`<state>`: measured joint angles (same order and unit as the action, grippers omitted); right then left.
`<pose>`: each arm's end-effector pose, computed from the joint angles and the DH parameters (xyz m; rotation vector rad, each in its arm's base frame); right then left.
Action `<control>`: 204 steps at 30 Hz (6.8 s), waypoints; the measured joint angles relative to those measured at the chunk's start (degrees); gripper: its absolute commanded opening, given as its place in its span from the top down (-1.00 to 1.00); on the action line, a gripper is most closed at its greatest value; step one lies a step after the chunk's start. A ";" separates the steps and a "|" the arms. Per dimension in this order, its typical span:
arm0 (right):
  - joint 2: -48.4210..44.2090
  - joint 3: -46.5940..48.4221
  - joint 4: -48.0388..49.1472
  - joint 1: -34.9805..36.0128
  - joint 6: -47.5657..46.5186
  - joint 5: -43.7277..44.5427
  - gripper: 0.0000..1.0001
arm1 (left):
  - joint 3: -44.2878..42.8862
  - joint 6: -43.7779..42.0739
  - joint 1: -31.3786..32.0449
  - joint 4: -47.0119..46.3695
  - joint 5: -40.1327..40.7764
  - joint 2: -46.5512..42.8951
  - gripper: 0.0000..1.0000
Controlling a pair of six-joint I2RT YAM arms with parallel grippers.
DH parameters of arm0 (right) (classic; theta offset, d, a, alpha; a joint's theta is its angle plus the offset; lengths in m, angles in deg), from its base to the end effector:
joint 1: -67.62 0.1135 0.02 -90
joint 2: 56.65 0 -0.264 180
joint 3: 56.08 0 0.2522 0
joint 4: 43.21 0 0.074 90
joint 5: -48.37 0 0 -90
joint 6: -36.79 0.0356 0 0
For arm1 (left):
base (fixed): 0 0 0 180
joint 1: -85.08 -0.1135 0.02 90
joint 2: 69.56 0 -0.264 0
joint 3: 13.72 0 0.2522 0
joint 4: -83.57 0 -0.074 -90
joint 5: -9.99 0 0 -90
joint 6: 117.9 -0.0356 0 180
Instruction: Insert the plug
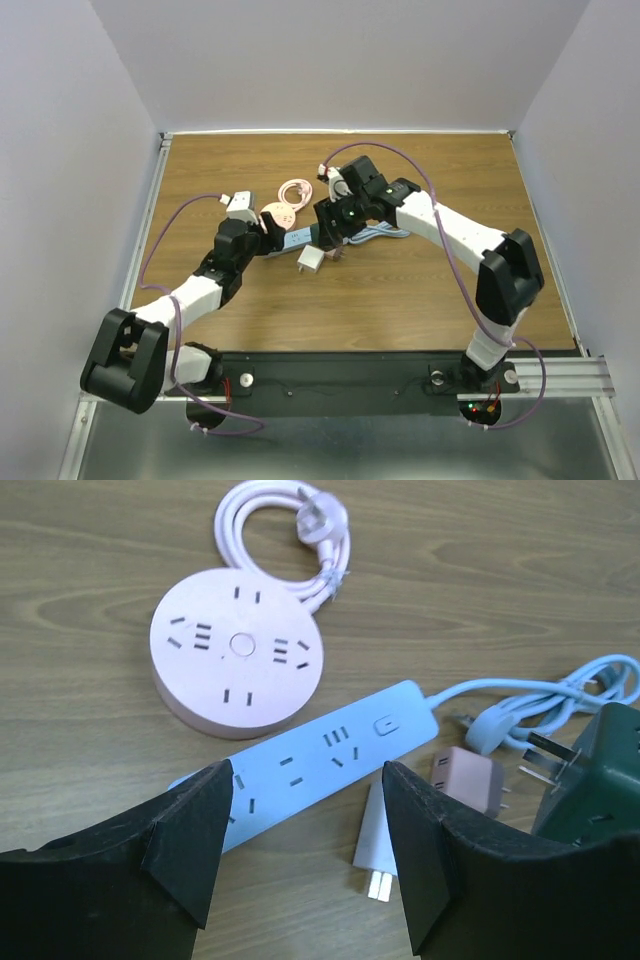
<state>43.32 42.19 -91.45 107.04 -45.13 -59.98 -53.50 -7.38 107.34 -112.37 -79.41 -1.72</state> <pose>0.2920 0.2545 0.2835 -0.8256 2.3923 0.7444 0.2316 -0.0944 0.2164 0.0199 1.8129 -0.5255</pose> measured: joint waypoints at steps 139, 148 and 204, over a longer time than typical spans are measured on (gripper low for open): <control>23.82 30.64 -38.69 0.46 -18.99 12.39 0.64 | -5.84 -5.11 10.05 -8.44 -25.29 23.80 0.22; 15.89 28.44 -38.14 0.42 -17.46 9.79 0.63 | -1.68 -8.04 12.02 -7.85 -23.76 11.37 -0.11; -4.22 5.40 -37.11 -0.02 -4.61 -12.20 0.68 | 2.62 -39.54 47.89 -12.04 13.88 -2.67 -0.58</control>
<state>39.10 47.59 -128.56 107.02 -49.74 -72.17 -50.88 -46.92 155.23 -124.41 -65.53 -4.39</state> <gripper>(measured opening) 0.668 0.789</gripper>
